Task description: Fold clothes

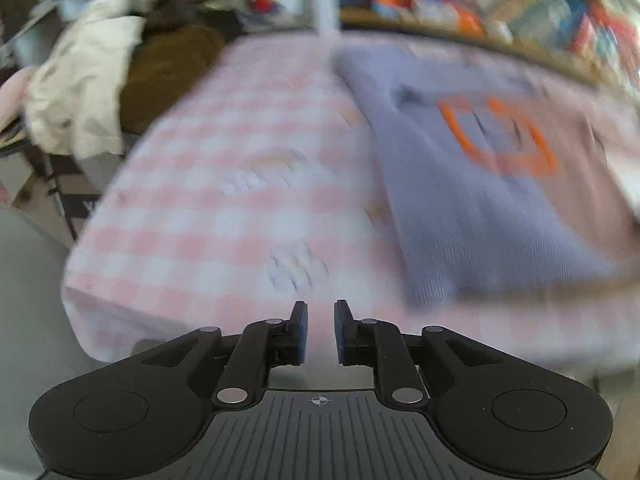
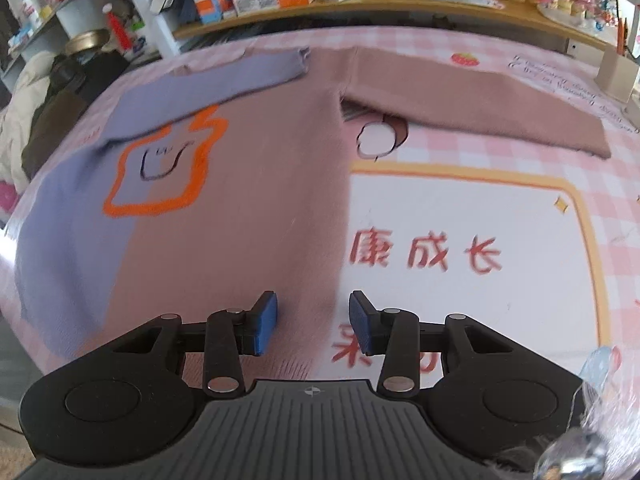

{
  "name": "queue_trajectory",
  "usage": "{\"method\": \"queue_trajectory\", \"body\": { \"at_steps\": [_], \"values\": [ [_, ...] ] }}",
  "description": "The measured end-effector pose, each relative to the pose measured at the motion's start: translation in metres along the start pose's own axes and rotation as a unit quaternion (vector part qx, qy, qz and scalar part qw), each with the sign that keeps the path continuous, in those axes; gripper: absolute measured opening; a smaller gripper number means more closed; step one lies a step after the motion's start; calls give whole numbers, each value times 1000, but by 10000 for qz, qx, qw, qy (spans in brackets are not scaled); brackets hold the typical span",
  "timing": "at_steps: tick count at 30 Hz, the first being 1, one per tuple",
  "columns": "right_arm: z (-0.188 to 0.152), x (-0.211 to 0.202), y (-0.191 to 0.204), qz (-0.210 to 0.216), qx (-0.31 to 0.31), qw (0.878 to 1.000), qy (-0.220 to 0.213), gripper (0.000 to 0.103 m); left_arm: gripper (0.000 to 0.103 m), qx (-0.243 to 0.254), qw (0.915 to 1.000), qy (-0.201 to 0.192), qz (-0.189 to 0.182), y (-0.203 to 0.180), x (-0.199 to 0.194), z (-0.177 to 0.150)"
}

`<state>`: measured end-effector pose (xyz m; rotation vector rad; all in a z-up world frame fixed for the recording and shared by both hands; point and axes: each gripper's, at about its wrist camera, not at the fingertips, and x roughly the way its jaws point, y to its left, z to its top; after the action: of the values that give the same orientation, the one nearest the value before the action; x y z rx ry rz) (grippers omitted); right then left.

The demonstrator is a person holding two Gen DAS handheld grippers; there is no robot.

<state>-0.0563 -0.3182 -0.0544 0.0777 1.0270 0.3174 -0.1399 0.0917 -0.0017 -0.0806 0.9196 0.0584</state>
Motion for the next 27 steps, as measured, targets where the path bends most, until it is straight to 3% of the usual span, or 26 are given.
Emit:
{"method": "queue_trajectory", "body": {
  "at_steps": [1, 2, 3, 4, 7, 9, 11, 13, 14, 15, 16, 19, 21, 25, 27],
  "values": [
    [-2, 1, 2, -17, -7, 10000, 29, 35, 56, -184, 9997, -152, -38, 5, -1, 8],
    [-4, 0, 4, -66, -46, 10000, 15, 32, 67, -339, 9989, -316, -121, 8, -1, 16],
    [-5, 0, 6, -106, -107, 9999, 18, 28, 75, -449, 9976, -470, -259, 9, 4, 26],
    [-5, 0, 8, -140, -166, 9998, 25, 19, 75, -480, 9968, -508, -387, 5, 12, 34],
    [-2, -2, 14, -103, -214, 9997, 103, 11, 75, -349, 9968, -351, -622, -15, 41, 55],
    [10, -22, 21, 130, 14, 9999, -81, 11, 75, -29, 9992, -124, -376, -30, 60, 62],
    [24, -59, 34, 802, 32, 9951, -583, 11, 69, 128, 9995, -10, -280, -35, 70, 62],
    [25, -67, 42, 1049, -182, 9929, -521, 16, 30, 194, 9993, 85, -302, -35, 79, 62],
    [24, -64, 43, 1142, -234, 9925, -377, 30, 24, 220, 9993, 110, -286, -34, 81, 60],
    [22, -62, 43, 1206, -270, 9920, -249, 35, 16, 265, 9993, 99, -247, -31, 81, 60],
    [18, -55, 37, 987, -137, 9947, -272, 38, 13, 316, 9992, 89, -237, -29, 81, 62],
    [11, -36, 19, 657, 388, 9969, -170, 36, 14, 494, 9984, 114, -258, -27, 81, 66],
    [7, -25, 11, 557, 698, 9959, -140, 35, 23, 724, 9970, 165, -214, -29, 81, 69],
    [10, -4, 22, 316, 650, 9973, -91, 34, 34, 824, 9964, 117, -170, -26, 81, 76],
    [11, 7, 31, 147, 526, 9985, -26, 26, 33, 881, 9958, 159, -194, -27, 88, 77]
  ]
}}
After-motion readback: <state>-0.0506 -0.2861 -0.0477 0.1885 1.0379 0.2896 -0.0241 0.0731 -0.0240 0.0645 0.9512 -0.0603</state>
